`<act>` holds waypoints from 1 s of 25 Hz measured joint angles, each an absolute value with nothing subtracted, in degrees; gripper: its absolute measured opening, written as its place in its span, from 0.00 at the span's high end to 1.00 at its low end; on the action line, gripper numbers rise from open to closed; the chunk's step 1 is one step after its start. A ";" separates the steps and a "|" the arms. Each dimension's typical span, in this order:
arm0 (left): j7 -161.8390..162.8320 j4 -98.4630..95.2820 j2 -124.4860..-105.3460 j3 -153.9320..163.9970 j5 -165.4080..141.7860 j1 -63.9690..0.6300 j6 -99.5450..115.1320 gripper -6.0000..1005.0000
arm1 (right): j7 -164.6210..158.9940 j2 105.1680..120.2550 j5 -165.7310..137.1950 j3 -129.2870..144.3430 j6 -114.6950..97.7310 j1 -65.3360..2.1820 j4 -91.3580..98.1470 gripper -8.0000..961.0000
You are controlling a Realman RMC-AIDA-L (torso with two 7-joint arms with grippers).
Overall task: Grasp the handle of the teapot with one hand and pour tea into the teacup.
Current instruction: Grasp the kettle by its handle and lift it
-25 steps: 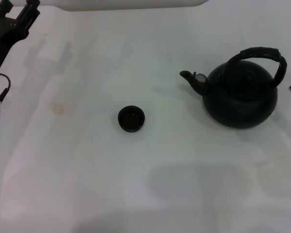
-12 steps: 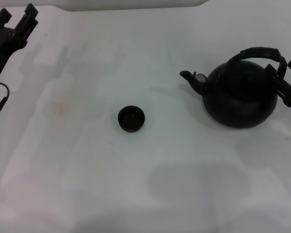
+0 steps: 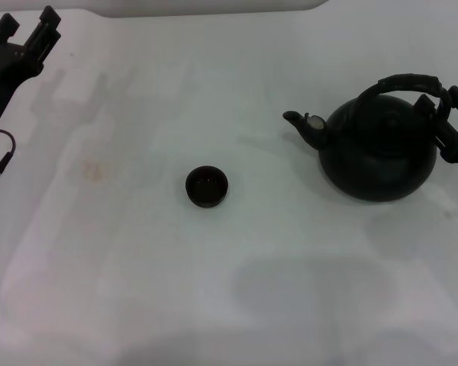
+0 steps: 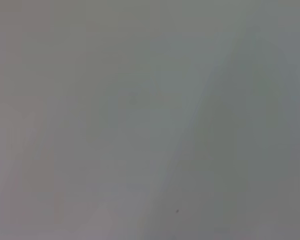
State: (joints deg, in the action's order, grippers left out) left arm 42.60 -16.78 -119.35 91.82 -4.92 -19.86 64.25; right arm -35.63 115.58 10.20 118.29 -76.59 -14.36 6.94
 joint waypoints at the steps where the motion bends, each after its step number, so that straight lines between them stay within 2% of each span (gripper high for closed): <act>1: 42.62 -16.78 -119.35 91.81 -4.92 -19.87 64.25 0.18 | -35.61 115.58 10.21 118.29 -76.59 -14.36 6.94 0.13; 2: 42.64 -16.78 -119.36 91.79 -4.92 -19.90 64.25 0.18 | -35.60 115.58 10.22 118.29 -76.58 -14.36 6.94 0.13; 7: 42.68 -16.78 -119.42 91.69 -4.92 -19.96 64.25 0.18 | -35.59 115.51 10.24 118.29 -76.57 -14.44 6.93 0.33; 10: 42.64 -16.79 -119.44 91.48 -4.92 -19.95 64.25 0.18 | -35.59 115.54 10.25 118.29 -76.68 -14.31 6.94 0.59; 15: 42.74 -16.79 -119.44 91.45 -4.92 -19.95 64.25 0.18 | -35.59 115.58 10.19 118.29 -77.32 -14.21 7.32 0.78; 25: 42.79 -16.79 -119.44 91.84 -4.92 -19.95 64.25 0.18 | -33.43 115.57 9.43 118.85 -78.37 -15.10 11.57 0.80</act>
State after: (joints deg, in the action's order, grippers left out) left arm 42.79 -16.79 -119.44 91.84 -4.92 -19.95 64.25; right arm -33.43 115.57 9.43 118.85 -78.37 -15.10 11.57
